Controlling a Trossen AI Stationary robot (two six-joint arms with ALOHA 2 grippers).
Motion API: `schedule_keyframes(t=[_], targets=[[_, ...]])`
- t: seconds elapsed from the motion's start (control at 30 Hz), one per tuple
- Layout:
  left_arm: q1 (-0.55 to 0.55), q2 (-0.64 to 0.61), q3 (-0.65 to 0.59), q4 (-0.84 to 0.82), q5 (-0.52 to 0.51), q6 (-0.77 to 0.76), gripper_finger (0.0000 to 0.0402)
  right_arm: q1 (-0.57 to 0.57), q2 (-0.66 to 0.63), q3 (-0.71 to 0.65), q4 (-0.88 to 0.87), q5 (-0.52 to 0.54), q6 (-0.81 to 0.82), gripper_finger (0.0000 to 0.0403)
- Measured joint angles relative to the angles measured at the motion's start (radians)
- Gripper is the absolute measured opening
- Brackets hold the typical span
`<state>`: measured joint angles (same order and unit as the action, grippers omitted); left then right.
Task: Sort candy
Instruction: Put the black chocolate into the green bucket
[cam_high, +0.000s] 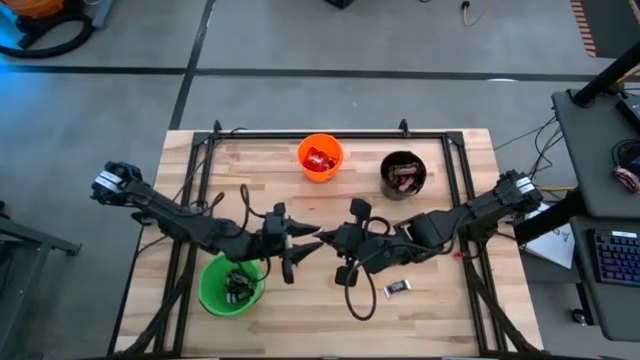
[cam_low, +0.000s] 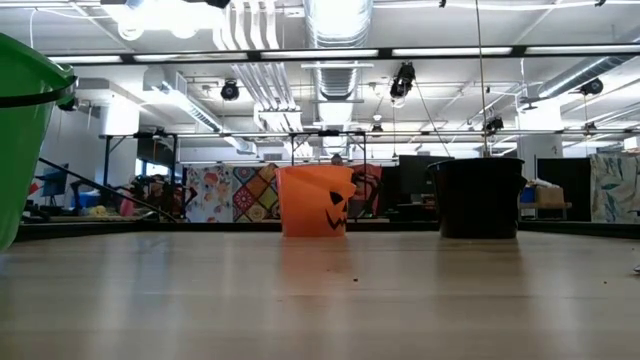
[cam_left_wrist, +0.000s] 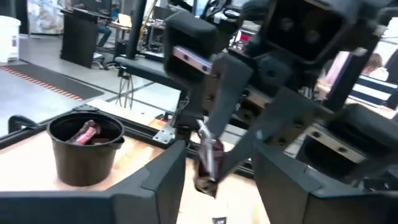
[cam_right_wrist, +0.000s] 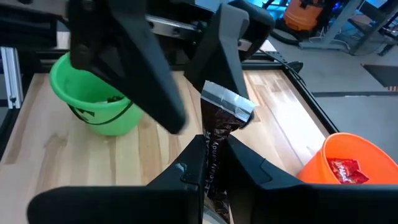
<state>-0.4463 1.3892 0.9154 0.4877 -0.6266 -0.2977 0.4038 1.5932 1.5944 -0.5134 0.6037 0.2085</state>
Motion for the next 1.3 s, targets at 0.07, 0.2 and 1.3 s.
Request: schedule_keyframes(t=[0.07,0.2,1.3], targets=[[0.012,0.001,0.000,0.000,0.000,-0.009,0.0149,0.000,0.000,0.000,0.000,0.000,0.000,0.0034],[0.035,0.001,0.000,0.000,0.009,-0.024,0.0096,0.000,0.000,0.000,-0.001,0.002,0.000,0.0034],[-0.049,-0.226,0.461,-1.637,0.548,-0.578,0.0000,-0.003,-0.065,0.002,-0.080,-0.054,0.239,0.0224]])
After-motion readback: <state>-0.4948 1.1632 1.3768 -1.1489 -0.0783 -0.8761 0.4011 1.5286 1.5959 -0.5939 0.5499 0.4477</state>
